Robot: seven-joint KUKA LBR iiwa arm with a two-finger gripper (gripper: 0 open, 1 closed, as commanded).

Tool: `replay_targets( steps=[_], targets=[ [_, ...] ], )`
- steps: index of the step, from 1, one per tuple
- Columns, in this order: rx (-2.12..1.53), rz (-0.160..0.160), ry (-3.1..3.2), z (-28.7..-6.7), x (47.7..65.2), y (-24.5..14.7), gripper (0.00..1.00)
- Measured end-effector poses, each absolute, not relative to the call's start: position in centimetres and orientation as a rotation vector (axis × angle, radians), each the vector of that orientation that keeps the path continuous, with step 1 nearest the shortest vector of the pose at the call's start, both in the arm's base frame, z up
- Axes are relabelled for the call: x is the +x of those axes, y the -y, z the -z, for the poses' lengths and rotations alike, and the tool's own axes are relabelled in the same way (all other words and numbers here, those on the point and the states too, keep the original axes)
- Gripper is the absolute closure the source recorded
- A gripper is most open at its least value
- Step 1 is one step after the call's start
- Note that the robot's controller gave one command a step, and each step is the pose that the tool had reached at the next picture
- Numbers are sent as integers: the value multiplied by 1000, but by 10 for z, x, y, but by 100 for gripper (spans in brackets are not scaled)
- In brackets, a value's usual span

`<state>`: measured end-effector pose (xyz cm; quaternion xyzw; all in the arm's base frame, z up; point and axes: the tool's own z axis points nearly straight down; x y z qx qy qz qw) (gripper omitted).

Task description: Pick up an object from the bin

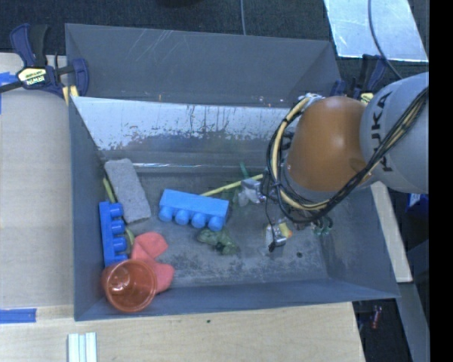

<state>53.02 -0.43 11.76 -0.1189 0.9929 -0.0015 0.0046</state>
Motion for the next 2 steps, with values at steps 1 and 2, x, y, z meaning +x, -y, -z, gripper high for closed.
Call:
replay_targets(
  steps=[1, 2],
  targets=[
    [-312, 3, -3117, -135, 545, -48, 0],
    [-566, 3, -3082, -95, 559, -85, 0]
  ],
)
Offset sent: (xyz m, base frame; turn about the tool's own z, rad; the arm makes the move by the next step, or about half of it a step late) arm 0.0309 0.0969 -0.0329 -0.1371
